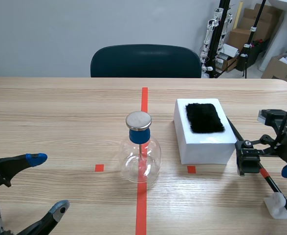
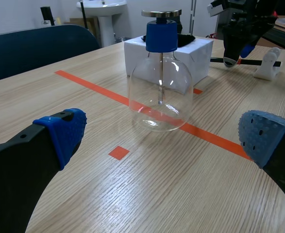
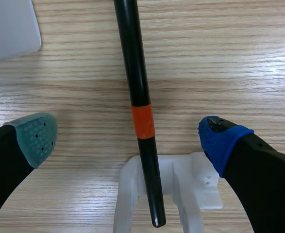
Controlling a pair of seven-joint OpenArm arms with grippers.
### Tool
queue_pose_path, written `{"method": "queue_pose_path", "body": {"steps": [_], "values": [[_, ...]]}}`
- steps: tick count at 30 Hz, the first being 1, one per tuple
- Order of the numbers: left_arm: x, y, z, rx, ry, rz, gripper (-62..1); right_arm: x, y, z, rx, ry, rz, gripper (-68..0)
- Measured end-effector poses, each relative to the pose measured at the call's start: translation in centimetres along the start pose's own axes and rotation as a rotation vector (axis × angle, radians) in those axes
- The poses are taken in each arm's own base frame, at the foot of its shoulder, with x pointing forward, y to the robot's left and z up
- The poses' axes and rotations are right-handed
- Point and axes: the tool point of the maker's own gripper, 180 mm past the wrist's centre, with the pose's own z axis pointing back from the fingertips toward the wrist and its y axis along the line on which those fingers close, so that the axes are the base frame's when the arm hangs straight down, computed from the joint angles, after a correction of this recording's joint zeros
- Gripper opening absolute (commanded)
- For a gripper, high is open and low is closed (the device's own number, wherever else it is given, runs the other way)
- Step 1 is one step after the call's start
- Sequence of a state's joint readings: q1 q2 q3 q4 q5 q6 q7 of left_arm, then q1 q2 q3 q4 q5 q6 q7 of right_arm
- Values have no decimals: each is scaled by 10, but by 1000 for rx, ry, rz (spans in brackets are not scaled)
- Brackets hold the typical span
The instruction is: Do the electroscope experiment. pick up the black charging rod
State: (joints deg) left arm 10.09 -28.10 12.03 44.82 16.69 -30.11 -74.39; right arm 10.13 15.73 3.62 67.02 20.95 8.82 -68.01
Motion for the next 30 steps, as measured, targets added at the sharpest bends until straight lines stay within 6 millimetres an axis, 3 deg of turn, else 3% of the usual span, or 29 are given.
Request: {"method": "queue_pose_path", "body": {"steps": [7,30], "values": [[0,1,-1,0,3,-4,14,0,4,-12,8,55,16,-84],[0,1,-1,0,3,-4,14,0,-13,-6,-32,69,44,-85]]}}
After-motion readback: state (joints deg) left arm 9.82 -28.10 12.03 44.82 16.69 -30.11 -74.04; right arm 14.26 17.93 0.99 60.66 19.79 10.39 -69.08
